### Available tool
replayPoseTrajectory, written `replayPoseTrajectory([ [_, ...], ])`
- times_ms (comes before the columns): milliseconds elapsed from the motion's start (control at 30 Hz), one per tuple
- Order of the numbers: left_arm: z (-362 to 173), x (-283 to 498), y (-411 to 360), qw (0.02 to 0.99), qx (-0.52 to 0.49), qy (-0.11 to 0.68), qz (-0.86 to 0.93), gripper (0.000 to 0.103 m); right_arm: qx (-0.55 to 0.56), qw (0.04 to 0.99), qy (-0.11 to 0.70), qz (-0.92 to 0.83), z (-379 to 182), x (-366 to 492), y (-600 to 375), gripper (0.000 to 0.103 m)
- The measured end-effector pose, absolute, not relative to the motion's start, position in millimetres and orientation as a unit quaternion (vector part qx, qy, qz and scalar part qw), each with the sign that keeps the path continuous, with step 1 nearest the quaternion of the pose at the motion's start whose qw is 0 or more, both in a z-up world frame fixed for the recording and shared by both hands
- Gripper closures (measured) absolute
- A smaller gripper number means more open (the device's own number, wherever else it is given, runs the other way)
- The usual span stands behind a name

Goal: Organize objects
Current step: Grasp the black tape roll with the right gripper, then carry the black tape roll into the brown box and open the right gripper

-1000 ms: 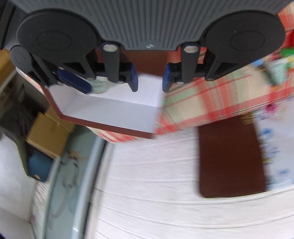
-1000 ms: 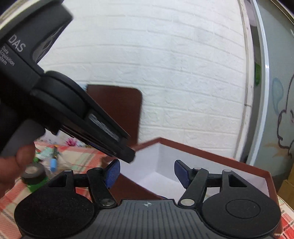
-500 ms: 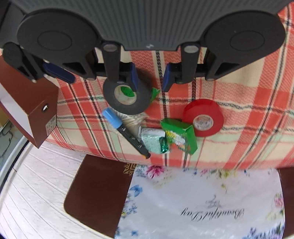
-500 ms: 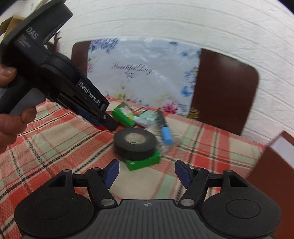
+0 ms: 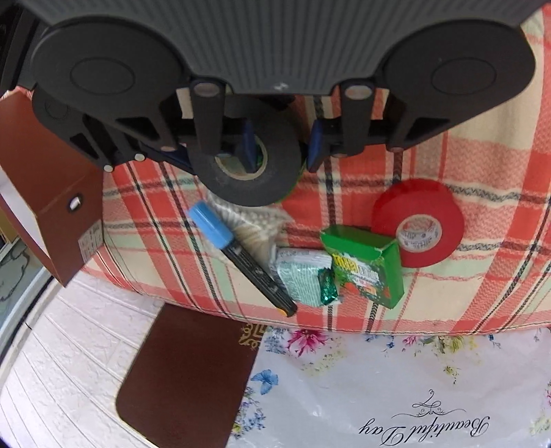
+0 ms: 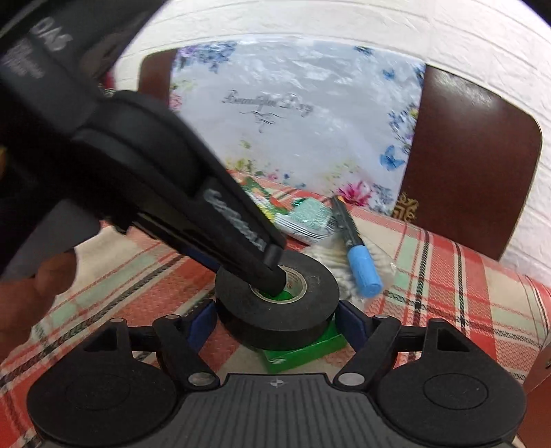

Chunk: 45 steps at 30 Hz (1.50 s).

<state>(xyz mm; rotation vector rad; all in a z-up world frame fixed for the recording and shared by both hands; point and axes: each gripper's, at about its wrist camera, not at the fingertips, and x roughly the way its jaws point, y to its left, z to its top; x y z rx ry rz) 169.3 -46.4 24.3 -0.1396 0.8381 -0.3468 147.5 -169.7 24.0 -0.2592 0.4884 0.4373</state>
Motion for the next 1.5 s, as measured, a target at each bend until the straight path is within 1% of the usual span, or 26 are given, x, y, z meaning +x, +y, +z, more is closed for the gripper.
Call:
replayPoseTrajectory([
  [133, 27, 145, -55, 0.896, -0.055, 0.407, -0.17, 0.071, -0.127, 0.94, 0.238, 0.207, 27, 125, -173, 0.029],
  [400, 17, 94, -96, 0.882, -0.027, 0.424, -0.205, 0.071, -0.098, 0.941, 0.276, 0.172, 27, 67, -206, 0.029],
  [633, 17, 64, -146, 0.871, 0.012, 0.424, -0.249, 0.071, -0.04, 0.944, 0.303, 0.121, 23, 26, -253, 0.029],
  [733, 35, 58, -164, 0.874, 0.022, 0.404, -0.269, 0.071, -0.03, 0.954, 0.281, 0.1, 29, 10, -269, 0.029],
  [867, 72, 60, -202, 0.883, 0.049, 0.358, -0.301, 0.071, -0.038, 0.973, 0.222, 0.056, 50, -1, -288, 0.029],
  [1000, 106, 65, -252, 0.89, 0.08, 0.303, -0.33, 0.07, -0.033, 0.987, 0.157, 0.004, 79, 0, -321, 0.029],
  [1100, 115, 76, -283, 0.891, 0.093, 0.282, -0.342, 0.07, -0.032, 0.99, 0.131, -0.028, 96, 9, -349, 0.029],
  [1267, 109, 111, -317, 0.892, 0.09, 0.289, -0.337, 0.07, -0.02, 0.989, 0.139, -0.046, 105, 44, -388, 0.029],
  [1367, 99, 128, -327, 0.891, 0.092, 0.301, -0.327, 0.07, -0.02, 0.987, 0.155, -0.048, 100, 69, -401, 0.029],
  [1433, 93, 134, -329, 0.892, 0.086, 0.307, -0.319, 0.067, -0.024, 0.985, 0.166, -0.049, 92, 85, -405, 0.028],
  [1500, 88, 134, -325, 0.893, 0.085, 0.311, -0.314, 0.068, -0.019, 0.984, 0.165, -0.058, 88, 92, -407, 0.028],
])
